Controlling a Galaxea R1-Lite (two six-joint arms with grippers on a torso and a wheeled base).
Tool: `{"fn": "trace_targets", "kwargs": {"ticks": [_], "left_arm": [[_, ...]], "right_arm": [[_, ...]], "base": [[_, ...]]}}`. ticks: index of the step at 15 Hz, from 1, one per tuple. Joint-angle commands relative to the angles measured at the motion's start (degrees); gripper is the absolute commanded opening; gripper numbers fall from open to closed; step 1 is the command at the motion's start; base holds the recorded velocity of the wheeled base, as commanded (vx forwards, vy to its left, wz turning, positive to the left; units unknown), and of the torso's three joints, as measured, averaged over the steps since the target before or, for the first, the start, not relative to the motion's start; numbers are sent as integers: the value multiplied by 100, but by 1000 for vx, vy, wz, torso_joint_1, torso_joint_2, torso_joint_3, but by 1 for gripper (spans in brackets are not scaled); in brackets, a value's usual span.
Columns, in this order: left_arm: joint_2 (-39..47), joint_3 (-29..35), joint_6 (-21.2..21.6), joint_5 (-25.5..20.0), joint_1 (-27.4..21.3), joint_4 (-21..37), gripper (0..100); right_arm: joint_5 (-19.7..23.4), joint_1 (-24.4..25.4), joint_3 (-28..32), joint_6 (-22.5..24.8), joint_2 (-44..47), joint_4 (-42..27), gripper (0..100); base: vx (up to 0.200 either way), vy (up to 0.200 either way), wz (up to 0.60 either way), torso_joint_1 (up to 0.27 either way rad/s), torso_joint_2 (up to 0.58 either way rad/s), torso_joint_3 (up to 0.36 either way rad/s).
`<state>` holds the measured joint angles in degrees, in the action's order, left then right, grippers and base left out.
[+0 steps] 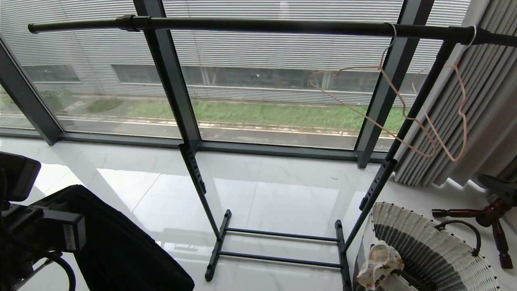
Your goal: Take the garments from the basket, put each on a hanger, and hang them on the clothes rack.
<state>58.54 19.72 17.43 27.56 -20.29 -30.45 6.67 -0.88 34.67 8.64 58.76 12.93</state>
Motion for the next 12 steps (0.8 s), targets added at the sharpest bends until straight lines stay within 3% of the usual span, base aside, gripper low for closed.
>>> {"fn": "trace_targets", "kwargs": {"ticks": [1,7,12], "left_arm": [[-18,14,6,-23,-72,-5,0],[-36,14,-3,-32,-178,-22,0],[-44,23,-3,-40,-406,-31,0]], "right_arm": [[168,0,49,-12,127,95,100],[318,-9,611,-565,285,95,100],[318,-273,1112,-856,558,95,100]], "base": [[200,0,0,22,7,-2],[200,0,0,2,0,2],[0,0,0,0,0,0]]}}
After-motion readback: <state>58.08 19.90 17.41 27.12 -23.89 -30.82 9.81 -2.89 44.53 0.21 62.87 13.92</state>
